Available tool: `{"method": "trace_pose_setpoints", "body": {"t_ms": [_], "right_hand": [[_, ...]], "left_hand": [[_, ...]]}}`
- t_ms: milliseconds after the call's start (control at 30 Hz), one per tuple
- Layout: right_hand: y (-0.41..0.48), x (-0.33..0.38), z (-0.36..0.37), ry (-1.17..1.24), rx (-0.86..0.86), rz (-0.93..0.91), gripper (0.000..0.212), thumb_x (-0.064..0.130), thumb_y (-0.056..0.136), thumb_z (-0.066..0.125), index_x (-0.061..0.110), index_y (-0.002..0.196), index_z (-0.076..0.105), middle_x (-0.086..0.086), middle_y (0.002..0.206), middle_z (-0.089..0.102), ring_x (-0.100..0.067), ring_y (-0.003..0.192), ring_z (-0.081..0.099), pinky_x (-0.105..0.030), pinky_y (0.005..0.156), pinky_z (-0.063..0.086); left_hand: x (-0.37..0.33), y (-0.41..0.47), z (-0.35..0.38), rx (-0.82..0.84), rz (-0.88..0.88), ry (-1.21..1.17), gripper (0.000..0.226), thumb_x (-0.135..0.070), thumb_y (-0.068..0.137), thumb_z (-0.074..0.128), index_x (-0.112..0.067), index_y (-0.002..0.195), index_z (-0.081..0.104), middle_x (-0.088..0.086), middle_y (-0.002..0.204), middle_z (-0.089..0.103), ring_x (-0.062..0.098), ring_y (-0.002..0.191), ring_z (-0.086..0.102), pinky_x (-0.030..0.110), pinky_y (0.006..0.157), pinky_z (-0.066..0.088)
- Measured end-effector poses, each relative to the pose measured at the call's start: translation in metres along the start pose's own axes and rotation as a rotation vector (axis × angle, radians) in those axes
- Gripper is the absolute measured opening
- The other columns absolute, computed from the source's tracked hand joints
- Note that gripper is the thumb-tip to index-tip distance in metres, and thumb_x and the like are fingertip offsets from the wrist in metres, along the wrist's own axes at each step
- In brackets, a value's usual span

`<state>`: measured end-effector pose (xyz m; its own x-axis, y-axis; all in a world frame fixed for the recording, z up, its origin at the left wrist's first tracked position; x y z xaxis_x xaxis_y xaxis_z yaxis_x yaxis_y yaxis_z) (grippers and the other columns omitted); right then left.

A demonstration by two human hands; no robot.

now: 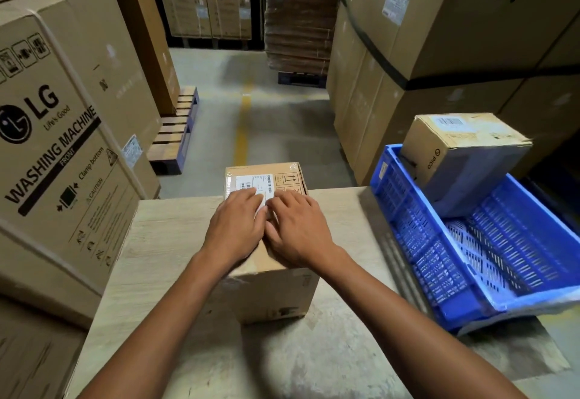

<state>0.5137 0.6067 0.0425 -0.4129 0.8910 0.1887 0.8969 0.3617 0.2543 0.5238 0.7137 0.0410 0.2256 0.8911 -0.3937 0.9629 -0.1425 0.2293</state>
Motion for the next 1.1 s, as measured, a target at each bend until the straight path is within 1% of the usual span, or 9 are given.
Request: {"method": "trace_pose_setpoints", "body": {"t_ms": [200,300,400,467,600,733,833,967,1100], "right_hand": [[0.034,-0.012,-0.004,-0.075,0.007,0.069,0.032,0.044,0.094,0.044,0.017,0.102,0.059,-0.006,0.108,0.058,-0.027,0.101,0.051,-0.040,0.073,0.036],[0.041,-0.012,0.006,-0.067,-0.012,0.074,0.037,0.042,0.098,0.038,0.017,0.117,0.058,-0.007,0.123,0.057,-0.027,0.109,0.050,-0.044,0.082,0.039],[0.042,-0.012,0.020,-0.057,0.052,0.036,0.058,0.043,0.098,0.023,0.017,0.142,0.048,-0.006,0.150,0.048,-0.028,0.131,0.045,-0.045,0.103,0.036],[0.044,-0.017,0.021,-0.045,0.070,0.052,0.061,0.045,0.095,0.020,0.018,0.143,0.047,-0.005,0.151,0.047,-0.028,0.133,0.044,-0.044,0.106,0.034],[0.045,-0.015,0.017,-0.066,0.061,0.025,0.051,0.047,0.096,0.030,0.021,0.134,0.053,-0.003,0.141,0.054,-0.025,0.126,0.048,-0.042,0.101,0.036],[0.032,-0.010,0.011,-0.033,0.023,0.059,0.041,0.047,0.097,0.040,0.018,0.118,0.061,-0.003,0.129,0.059,-0.024,0.122,0.051,-0.041,0.102,0.038],[0.010,0.011,0.013,-0.015,0.074,0.145,0.048,0.049,0.097,0.039,0.019,0.131,0.056,-0.008,0.147,0.049,-0.028,0.138,0.039,-0.048,0.115,0.029],[-0.011,0.029,0.025,0.051,0.162,0.266,0.058,0.046,0.101,0.032,0.019,0.152,0.034,-0.012,0.166,0.020,-0.033,0.154,0.011,-0.059,0.122,0.005],[-0.002,0.028,0.010,0.068,0.070,0.037,0.046,0.046,0.092,0.039,0.020,0.124,0.059,-0.006,0.145,0.052,-0.030,0.137,0.041,-0.056,0.111,0.028]], "left_hand": [[-0.004,0.039,-0.015,-0.061,0.039,0.088,0.027,-0.022,0.097,0.049,-0.009,0.096,0.072,0.007,0.097,0.065,0.025,0.096,0.057,0.041,0.079,0.051],[0.007,0.050,-0.004,-0.049,0.025,0.012,0.029,-0.020,0.100,0.047,-0.010,0.115,0.069,0.012,0.126,0.062,0.030,0.123,0.052,0.042,0.101,0.045],[0.013,0.057,0.017,0.104,-0.004,0.053,0.042,-0.024,0.105,0.036,-0.017,0.145,0.048,0.008,0.160,0.034,0.026,0.150,0.022,0.044,0.123,0.016],[0.015,0.063,0.019,0.103,-0.003,0.108,0.041,-0.025,0.105,0.037,-0.017,0.143,0.051,0.007,0.157,0.039,0.026,0.147,0.029,0.042,0.120,0.021],[0.017,0.075,0.004,-0.032,0.007,0.127,0.030,-0.026,0.101,0.046,-0.020,0.125,0.063,0.004,0.125,0.058,0.024,0.118,0.048,0.043,0.098,0.040],[0.032,0.081,0.014,0.046,-0.102,0.109,0.036,-0.034,0.103,0.040,-0.025,0.137,0.050,0.005,0.136,0.052,0.026,0.128,0.042,0.050,0.108,0.032],[0.049,0.079,0.018,0.120,-0.204,0.099,0.047,-0.041,0.105,0.033,-0.026,0.150,0.038,0.007,0.148,0.043,0.028,0.138,0.032,0.055,0.111,0.028],[0.049,0.075,0.018,0.125,-0.261,0.113,0.044,-0.041,0.105,0.031,-0.028,0.146,0.041,0.013,0.141,0.041,0.030,0.133,0.031,0.051,0.105,0.033],[0.067,0.058,0.000,0.028,-0.449,0.079,0.040,-0.044,0.103,0.037,-0.023,0.134,0.053,0.018,0.138,0.042,0.034,0.131,0.031,0.051,0.104,0.032]]}}
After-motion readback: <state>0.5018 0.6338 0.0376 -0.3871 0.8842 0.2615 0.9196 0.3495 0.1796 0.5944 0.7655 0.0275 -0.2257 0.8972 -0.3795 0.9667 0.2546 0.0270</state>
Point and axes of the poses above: each hand's wrist, its own y-axis towards the middle knuckle, its own z-axis out of the palm, x = y × z, the point moved 9 cm from there along y, towards the middle knuckle
